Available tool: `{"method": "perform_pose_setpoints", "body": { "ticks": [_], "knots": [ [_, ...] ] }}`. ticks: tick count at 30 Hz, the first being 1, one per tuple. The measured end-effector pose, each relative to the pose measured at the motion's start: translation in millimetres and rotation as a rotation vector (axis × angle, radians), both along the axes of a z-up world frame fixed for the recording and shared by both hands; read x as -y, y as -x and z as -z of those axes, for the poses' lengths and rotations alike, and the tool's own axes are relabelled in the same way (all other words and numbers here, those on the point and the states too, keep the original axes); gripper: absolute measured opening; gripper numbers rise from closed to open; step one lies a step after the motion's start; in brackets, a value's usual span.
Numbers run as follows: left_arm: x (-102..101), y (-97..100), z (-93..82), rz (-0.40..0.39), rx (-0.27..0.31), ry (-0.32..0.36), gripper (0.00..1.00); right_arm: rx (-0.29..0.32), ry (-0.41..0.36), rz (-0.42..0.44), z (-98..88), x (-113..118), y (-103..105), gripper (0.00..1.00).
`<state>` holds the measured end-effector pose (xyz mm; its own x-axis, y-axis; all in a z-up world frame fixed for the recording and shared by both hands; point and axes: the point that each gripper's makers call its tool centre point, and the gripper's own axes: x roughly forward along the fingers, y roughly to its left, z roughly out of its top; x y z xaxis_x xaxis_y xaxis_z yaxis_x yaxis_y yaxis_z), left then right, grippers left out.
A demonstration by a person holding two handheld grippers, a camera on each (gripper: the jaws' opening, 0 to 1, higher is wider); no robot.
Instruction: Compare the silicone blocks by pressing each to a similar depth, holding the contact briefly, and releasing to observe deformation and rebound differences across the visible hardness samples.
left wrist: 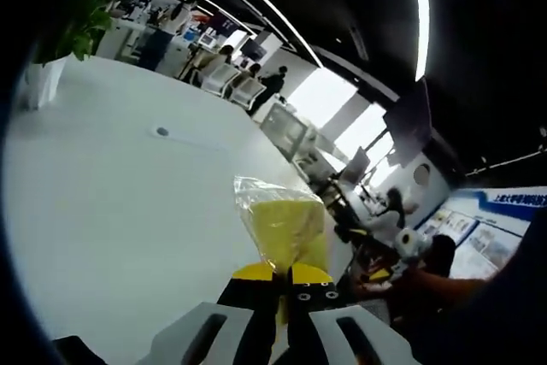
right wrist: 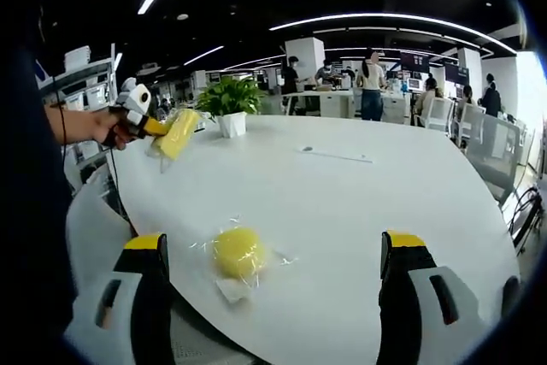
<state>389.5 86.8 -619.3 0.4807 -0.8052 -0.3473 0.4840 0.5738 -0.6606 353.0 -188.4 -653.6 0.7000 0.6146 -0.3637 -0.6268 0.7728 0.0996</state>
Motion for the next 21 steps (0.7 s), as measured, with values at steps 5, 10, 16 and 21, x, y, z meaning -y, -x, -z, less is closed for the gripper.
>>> {"method": "perform_pose_setpoints", "body": {
  "ticks": [5,10,16,21],
  "knots": [
    [1,1.4,14.0,0.0,-0.032,0.003,0.01,-0.004,0.003,-0.005,1.6,-1,-2,0.97],
    [3,2.8,26.4,0.003,-0.057,-0.002,0.01,-0.007,0.005,-0.007,1.9,-2,-4,0.97],
    [2,2.9,40.7,-0.002,-0.093,0.0,0.01,-0.012,0.009,-0.011,3.8,-2,-4,0.97],
    [0,3.8,52.6,-0.002,-0.119,-0.005,0.01,-0.02,0.009,-0.01,5.5,-2,-4,0.97]
  ]
}}
